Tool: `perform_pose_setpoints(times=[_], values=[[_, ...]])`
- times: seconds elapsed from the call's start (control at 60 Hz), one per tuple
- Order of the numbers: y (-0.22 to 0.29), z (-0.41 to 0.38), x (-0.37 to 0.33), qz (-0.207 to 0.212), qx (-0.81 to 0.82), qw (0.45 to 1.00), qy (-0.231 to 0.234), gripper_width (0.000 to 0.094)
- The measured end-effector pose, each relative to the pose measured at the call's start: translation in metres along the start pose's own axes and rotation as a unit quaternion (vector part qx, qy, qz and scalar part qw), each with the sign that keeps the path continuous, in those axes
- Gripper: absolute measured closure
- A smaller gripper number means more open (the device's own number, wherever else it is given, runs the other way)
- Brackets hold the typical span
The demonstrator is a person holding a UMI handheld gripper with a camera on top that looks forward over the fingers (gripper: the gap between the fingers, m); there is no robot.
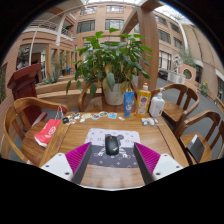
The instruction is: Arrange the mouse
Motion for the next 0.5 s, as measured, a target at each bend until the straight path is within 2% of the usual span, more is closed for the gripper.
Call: perform_pose_setpoints(times=[0.25, 0.5], values=[[-0.02, -0.008, -0.099, 0.027, -0.005, 1.0, -0.002, 0.0085], [-0.051, -0.014, -0.141, 0.021, -0.009, 1.0, 0.009, 0.0084]])
Point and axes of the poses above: the point between the fingertips, and its own axes, seen from behind it with the camera up: z to the right, y up, x forward, the way the camera looks, the point moved 2 cm from there along -x, backward, against the way the camera looks, and after that the axes turned 5 degrees about -z, right-handed, at the moved point
